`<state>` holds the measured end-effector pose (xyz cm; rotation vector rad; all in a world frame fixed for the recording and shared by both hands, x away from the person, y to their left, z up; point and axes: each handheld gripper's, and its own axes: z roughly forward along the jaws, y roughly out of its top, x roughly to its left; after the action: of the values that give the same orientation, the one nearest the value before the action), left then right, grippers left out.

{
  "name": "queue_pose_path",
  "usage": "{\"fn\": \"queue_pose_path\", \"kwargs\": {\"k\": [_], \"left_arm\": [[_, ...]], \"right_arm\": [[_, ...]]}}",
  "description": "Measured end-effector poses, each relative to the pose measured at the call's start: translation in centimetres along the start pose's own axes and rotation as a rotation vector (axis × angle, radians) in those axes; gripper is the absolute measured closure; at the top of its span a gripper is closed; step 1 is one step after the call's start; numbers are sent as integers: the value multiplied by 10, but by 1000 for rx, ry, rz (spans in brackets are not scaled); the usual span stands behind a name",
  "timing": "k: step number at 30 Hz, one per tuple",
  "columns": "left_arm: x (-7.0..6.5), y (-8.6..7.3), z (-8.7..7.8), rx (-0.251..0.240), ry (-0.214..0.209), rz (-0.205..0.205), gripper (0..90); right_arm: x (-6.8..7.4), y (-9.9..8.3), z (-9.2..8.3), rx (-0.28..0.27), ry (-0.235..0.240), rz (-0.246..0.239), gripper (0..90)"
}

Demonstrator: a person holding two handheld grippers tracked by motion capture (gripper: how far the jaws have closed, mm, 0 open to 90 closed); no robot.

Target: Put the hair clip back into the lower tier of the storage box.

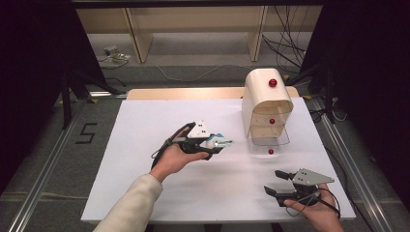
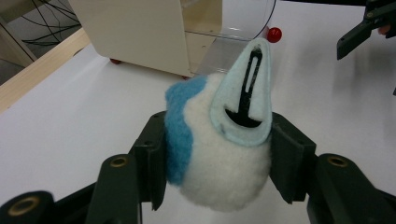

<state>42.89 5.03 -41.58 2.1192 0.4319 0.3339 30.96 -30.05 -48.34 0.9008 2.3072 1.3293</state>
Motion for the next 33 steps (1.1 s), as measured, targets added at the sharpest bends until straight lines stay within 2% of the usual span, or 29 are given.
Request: {"fn": "queue_pose_path", "kwargs": {"k": [12, 14, 16, 22, 25, 26, 33], "left_arm": [[-2, 6, 4, 4, -6, 1, 471], [-2, 7, 4, 1, -5, -1, 471], [-2, 8, 5, -2, -5, -2, 471], [-4, 9, 7, 2, -9, 2, 471], [-4, 10, 8, 5, -9, 4, 471], [-4, 11, 8, 5, -9, 4, 471], [-4, 14, 11, 8, -13, 10, 471]], "right_arm": [[0, 0, 0, 2, 1, -3, 281], [1, 0, 1, -11, -2, 22, 282], [-1, 0, 0, -1, 1, -8, 281], [0, 0, 1, -9, -2, 10, 281], [-1, 0, 1, -2, 2, -6, 281], [0, 0, 1, -8, -1, 8, 282], [-1, -1, 1, -1, 0, -1, 281]]}}
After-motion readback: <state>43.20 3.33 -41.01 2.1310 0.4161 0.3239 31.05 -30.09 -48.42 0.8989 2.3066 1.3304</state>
